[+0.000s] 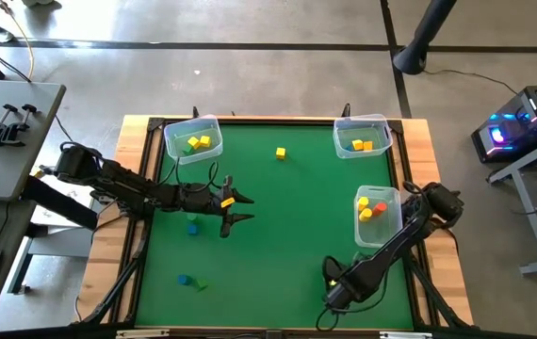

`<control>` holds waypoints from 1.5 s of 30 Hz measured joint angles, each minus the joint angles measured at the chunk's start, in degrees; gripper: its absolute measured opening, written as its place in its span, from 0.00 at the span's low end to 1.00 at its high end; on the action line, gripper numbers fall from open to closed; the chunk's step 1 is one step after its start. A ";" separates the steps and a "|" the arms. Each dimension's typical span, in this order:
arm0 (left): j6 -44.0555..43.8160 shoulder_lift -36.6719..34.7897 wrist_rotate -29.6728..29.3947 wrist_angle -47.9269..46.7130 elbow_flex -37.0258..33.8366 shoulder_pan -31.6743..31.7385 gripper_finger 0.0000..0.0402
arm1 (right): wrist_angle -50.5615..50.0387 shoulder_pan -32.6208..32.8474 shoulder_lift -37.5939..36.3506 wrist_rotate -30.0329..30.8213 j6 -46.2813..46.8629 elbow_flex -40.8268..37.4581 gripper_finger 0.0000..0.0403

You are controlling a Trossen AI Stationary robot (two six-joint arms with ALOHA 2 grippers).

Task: Sort blocks by size
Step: Put the yellow triangular block into the top right transparent bin

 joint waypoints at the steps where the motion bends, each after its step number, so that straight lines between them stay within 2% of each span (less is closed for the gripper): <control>1: 0.00 0.00 -0.01 -0.01 0.00 0.00 0.49 | -0.01 -0.06 0.00 0.42 -0.15 0.00 0.29; 7: 0.00 0.00 0.00 0.00 0.00 -0.02 0.49 | 0.07 -0.34 -0.04 3.33 -6.71 0.00 0.54; 11: 0.00 0.00 0.00 0.00 0.00 -0.02 0.49 | 1.21 -0.32 -0.07 5.90 -11.24 0.00 0.59; 17: 0.00 0.00 0.00 -0.02 0.00 -0.02 0.49 | 3.59 -0.35 -0.07 9.24 -13.63 0.00 0.54; 26: 0.00 0.00 0.00 -0.09 0.00 -0.02 0.49 | 4.35 -0.36 -0.15 8.73 -13.61 0.00 0.34; 34: 0.01 0.00 -0.01 -0.09 0.00 -0.02 0.49 | 4.40 -0.36 -0.17 9.01 -11.94 0.00 0.33; 38: 0.00 0.00 0.00 -0.07 0.00 -0.02 0.49 | 7.85 -0.78 -0.24 15.57 -14.46 0.00 0.33; 42: 0.00 0.00 -0.02 -0.05 0.00 -0.02 0.49 | 7.93 -3.23 -1.91 27.93 -22.96 0.00 0.33; 45: -0.51 0.00 -0.02 -0.02 0.00 -0.02 0.49 | 1.36 -6.64 -5.66 38.21 -28.87 0.00 0.33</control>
